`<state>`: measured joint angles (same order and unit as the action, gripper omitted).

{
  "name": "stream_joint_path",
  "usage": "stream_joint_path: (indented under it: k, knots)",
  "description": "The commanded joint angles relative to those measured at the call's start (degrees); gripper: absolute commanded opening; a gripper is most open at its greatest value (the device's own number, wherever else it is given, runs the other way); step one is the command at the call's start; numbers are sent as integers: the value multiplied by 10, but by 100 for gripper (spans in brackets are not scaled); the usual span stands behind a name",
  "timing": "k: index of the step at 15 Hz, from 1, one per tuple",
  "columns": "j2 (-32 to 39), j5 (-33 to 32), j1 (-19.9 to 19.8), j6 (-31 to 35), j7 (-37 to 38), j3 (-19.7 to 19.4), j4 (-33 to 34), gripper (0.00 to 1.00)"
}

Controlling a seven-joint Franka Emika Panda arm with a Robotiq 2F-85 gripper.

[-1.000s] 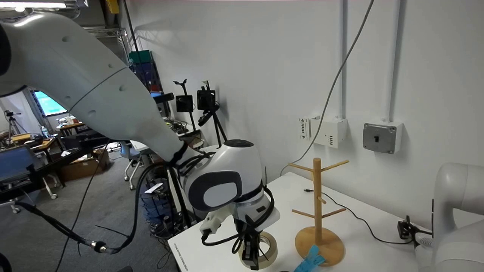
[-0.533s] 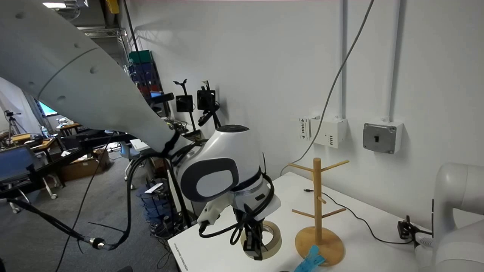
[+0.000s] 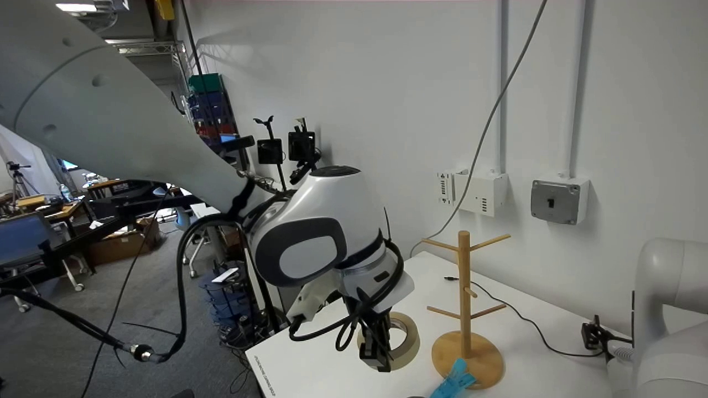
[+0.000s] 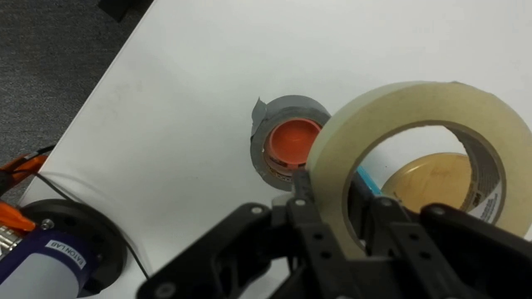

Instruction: Hang the smaller tape on the wooden rack

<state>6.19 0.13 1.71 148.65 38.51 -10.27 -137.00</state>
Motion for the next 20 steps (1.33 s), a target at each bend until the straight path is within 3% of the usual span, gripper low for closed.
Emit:
stream_joint_path:
  k: [1,11,12,20]
  knots:
    - [-4,-2,-16,-1,1,14,0,26]
    - [-11,-2,-18,-1,1,15,-6,26]
    - [-11,-2,-18,-1,1,15,-6,6]
    - [-5,-5,-32,-8,-5,11,41,6]
